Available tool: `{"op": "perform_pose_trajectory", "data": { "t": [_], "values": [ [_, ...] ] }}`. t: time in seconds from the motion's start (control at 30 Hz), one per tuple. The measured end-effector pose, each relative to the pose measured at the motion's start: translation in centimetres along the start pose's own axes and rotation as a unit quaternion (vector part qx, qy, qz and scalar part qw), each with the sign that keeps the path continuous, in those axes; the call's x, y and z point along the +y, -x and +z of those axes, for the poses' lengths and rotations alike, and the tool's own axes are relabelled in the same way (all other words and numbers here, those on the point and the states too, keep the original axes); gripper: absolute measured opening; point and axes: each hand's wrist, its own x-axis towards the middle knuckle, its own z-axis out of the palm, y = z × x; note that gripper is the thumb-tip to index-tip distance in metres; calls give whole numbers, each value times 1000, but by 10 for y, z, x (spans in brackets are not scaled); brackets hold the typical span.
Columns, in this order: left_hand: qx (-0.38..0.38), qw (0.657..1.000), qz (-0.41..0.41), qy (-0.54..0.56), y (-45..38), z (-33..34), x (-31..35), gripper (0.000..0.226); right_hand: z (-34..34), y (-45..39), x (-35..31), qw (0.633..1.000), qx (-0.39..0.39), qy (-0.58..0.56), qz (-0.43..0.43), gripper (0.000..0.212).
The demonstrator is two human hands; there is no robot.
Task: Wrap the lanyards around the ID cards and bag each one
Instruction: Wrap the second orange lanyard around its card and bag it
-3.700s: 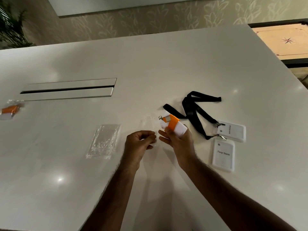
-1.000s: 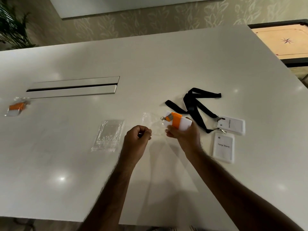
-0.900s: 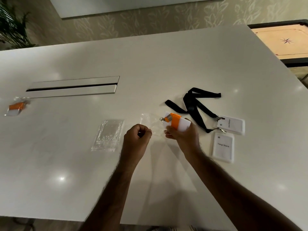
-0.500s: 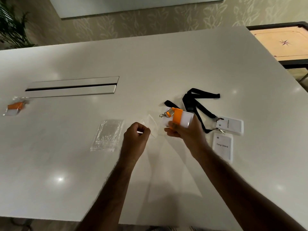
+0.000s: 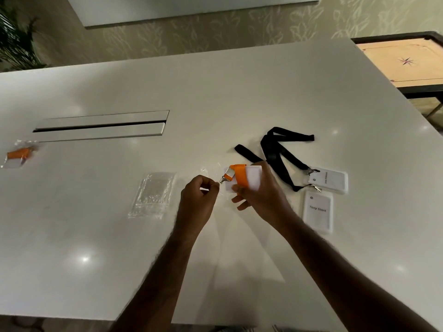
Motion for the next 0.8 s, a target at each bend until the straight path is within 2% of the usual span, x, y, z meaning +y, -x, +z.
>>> {"op": "perform_pose_trajectory", "data": {
  "t": [0.13, 0.43, 0.6, 0.67, 0.8],
  "values": [
    [10, 1000, 24, -12, 4, 1, 4, 13, 5, 2, -2, 998, 0, 68, 2, 53],
    [13, 993, 113, -27, 12, 3, 7, 12, 8, 1, -2, 992, 9, 120, 33, 60],
    [6, 986, 162, -38, 14, 7, 6, 6, 7, -2, 4, 988, 6, 150, 24, 50],
    [-3, 983, 179, -43, 15, 10, 5, 6, 8, -4, 8, 990, 8, 141, 11, 43],
    [0, 984, 169, -49, 20, 18, 5, 7, 9, -9, 11, 996, 31, 79, 7, 45]
  ]
}}
